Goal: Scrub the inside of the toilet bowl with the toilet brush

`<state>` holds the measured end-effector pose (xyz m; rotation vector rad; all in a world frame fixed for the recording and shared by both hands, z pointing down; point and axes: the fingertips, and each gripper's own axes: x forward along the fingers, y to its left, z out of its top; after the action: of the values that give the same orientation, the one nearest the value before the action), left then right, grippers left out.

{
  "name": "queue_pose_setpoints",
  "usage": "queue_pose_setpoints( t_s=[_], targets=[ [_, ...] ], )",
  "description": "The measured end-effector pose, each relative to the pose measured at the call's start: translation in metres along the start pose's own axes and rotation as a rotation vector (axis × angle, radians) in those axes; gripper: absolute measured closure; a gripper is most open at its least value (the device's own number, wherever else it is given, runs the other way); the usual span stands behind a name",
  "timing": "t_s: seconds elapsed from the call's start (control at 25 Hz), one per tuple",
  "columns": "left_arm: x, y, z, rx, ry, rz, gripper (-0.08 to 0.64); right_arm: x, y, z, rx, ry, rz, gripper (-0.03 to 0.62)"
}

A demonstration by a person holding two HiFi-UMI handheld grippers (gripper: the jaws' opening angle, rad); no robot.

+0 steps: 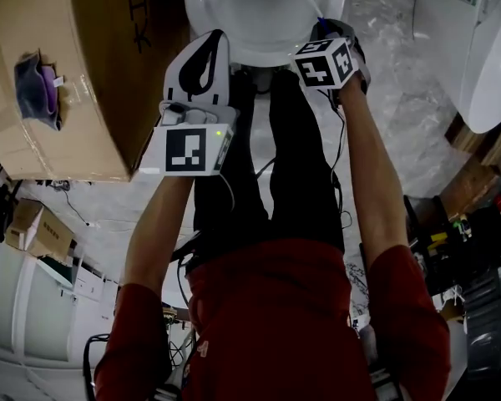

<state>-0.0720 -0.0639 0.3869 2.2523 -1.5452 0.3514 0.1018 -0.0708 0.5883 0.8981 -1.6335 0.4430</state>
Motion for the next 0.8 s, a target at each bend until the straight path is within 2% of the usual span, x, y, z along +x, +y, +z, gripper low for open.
queue_pose_setpoints(
  t_s=[0.16,0.28,0.4,0.56,0.8],
  targets=[
    [-0.009,0.006,0.000,0.015,0.026,0.002,0.548,0.019,0.014,0.022,0.006,-0.001,0.032,0.532],
    [-0.014,0.014,0.002,-0.008,0.025,0.018,0.548,0.027,0.031,0.040,0.025,-0.024,0.063,0.532],
    [-0.019,0.022,-0.005,0.026,0.052,0.018,0.548,0.034,0.042,0.055,0.038,-0.028,0.073,0.532],
    [-0.022,0.028,-0.008,0.025,0.060,0.024,0.548,0.042,0.047,0.056,0.073,-0.009,0.091,0.532],
    [-0.023,0.025,-0.009,0.006,0.053,0.028,0.548,0.052,0.064,0.051,0.050,0.014,0.119,0.531]
  ],
)
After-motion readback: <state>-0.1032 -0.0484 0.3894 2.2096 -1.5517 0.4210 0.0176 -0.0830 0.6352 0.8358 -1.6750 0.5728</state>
